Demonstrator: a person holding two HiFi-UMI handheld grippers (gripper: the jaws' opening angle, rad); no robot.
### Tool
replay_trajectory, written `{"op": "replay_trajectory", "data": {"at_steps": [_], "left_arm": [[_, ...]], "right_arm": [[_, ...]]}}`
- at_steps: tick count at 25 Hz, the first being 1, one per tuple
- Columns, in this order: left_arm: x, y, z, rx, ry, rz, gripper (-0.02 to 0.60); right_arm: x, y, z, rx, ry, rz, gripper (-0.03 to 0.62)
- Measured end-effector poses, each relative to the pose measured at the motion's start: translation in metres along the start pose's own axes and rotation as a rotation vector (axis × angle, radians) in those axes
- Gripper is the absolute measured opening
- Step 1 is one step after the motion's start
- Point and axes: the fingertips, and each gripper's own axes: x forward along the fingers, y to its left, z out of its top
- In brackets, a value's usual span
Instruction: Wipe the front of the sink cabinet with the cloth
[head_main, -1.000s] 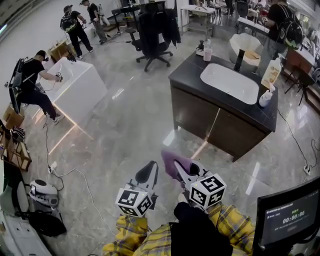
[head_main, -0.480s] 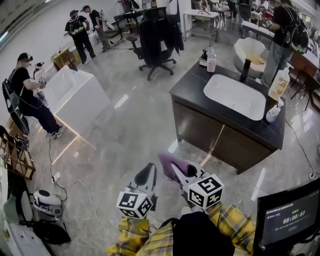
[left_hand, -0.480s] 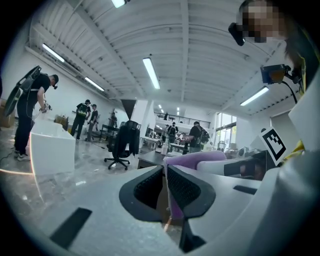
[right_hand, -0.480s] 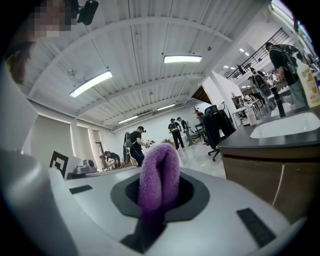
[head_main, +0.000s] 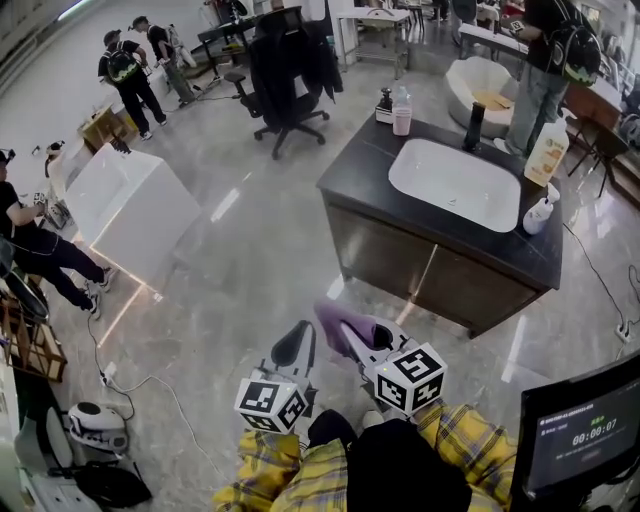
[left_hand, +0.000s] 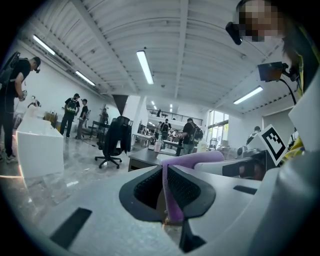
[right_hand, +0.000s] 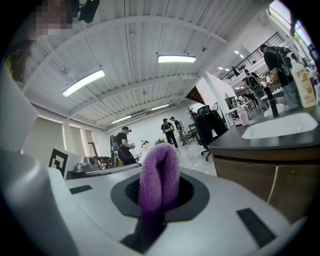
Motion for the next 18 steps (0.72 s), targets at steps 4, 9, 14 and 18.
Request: {"op": "replay_trajectory", "data": {"at_steps": [4, 9, 14, 18], "left_arm": [[0.015, 0.008, 0.000, 0.000, 0.018, -0.037, 0.032], [0.034, 0.028, 0.011, 0.004, 0.014, -0.120, 0.032], [0.050, 0.057, 0.016, 0.014, 0.044, -0.191, 0.031], [0.059, 0.082, 0.018, 0.032, 0.071, -0.247, 0.032]], "right_arm": [[0.009, -0.009, 0.001, 0.006, -0.005, -0.034, 0.044], [0.032, -0.021, 0.009, 0.020, -0.040, -0.101, 0.044], [0.067, -0.020, 0.014, 0.008, -0.053, -0.154, 0.044], [0.088, -0.019, 0.013, 0.015, -0.070, -0.207, 0.044]]}}
